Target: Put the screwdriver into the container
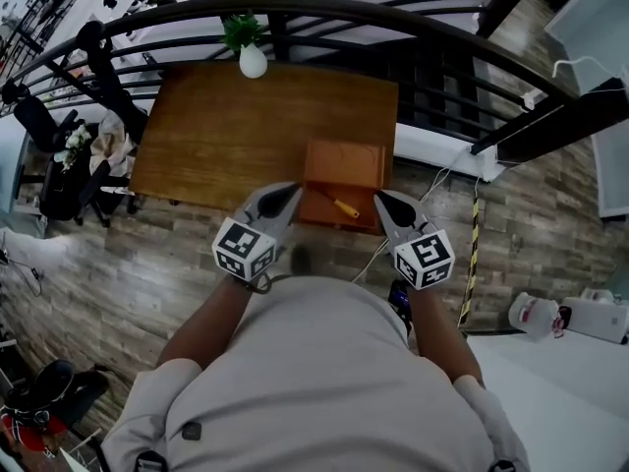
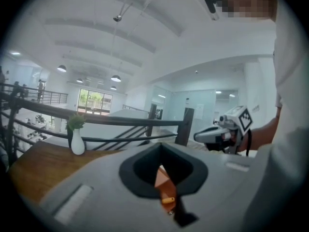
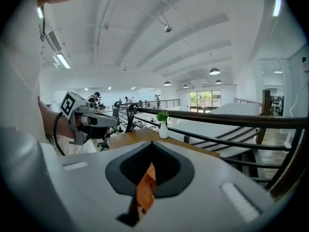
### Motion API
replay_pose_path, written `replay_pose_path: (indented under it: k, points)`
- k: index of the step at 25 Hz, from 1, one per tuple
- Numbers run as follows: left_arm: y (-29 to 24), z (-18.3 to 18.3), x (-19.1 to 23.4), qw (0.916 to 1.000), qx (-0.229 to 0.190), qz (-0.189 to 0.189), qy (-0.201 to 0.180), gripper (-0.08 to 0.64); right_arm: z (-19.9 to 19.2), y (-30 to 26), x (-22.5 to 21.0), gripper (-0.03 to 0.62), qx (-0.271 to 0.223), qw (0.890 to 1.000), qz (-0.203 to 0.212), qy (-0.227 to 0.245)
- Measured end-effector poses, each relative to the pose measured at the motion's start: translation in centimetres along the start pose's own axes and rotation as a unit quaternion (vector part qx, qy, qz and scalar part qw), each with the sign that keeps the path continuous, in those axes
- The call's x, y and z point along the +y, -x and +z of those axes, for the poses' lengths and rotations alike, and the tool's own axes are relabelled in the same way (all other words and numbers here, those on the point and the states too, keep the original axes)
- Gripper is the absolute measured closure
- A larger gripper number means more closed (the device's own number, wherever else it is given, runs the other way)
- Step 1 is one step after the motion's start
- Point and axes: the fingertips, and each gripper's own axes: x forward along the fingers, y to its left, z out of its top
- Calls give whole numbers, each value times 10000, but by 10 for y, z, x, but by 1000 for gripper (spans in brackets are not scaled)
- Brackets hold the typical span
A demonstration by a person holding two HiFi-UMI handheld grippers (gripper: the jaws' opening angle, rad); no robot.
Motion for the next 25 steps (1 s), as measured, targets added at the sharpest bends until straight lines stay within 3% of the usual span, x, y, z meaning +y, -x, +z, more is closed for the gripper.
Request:
replay_pose_path:
  k: [9, 20, 25]
  points:
    - [-18, -11, -91, 9999, -7, 28, -147, 557, -23, 71, 0, 584, -131, 9990, 412, -57]
    - [25, -43, -169, 9989, 59, 456, -49, 557, -53, 147, 32, 584, -289, 9960, 827, -194]
    - [44, -52, -186, 9985, 137, 526, -89, 557, -60, 161, 50, 584, -311, 9946, 972, -213]
